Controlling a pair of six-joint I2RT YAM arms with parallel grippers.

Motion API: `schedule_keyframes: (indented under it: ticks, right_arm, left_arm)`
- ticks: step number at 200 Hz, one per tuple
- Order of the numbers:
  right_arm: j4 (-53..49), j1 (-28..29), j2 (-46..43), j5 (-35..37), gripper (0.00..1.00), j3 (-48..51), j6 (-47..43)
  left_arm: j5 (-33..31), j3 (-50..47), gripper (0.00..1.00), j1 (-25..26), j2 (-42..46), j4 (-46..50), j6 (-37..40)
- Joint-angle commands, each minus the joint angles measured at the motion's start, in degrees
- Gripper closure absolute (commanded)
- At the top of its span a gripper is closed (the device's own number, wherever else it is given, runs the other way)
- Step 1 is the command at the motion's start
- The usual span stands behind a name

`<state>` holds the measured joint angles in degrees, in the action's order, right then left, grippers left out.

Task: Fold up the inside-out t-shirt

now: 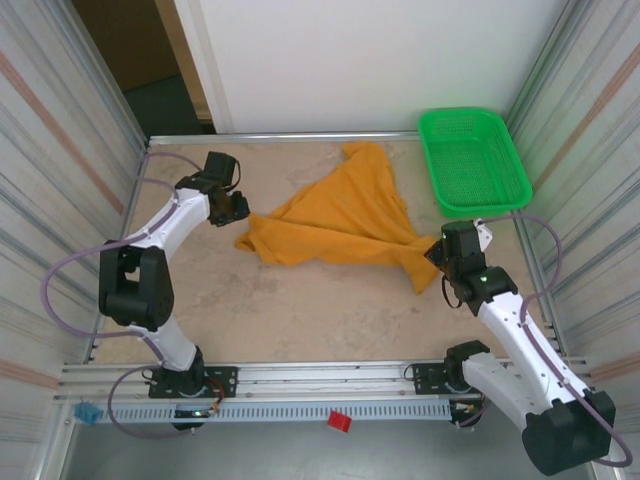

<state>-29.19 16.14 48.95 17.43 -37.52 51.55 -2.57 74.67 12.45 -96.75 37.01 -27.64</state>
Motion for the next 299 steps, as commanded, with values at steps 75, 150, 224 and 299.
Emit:
schedule_keyframes:
  ticks: [75, 150, 224, 299]
  right_arm:
    - [3.68, 2.01, 8.99, -3.11, 1.0, -3.62, -1.8]
    - [3.64, 2.09, 8.36, -3.19, 1.0, -3.62, -2.5]
    - [4.05, 2.05, 8.17, -3.55, 1.0, -3.87, -2.59]
    - [4.32, -8.12, 10.42, -5.39, 1.0, -9.54, -5.57]
  left_arm:
    - [-6.83, -24.2, 0.55, 20.3, 16.09, -5.02, -21.6]
    - [-11.76, -19.25, 0.55, 24.82, 5.0, -7.09, -20.44]
    - [-10.96, -17.09, 0.64, 25.61, -1.15, -8.18, -20.61]
    - [-4.77, -18.08, 1.0, 17.36, 15.8, -0.79, -7.69]
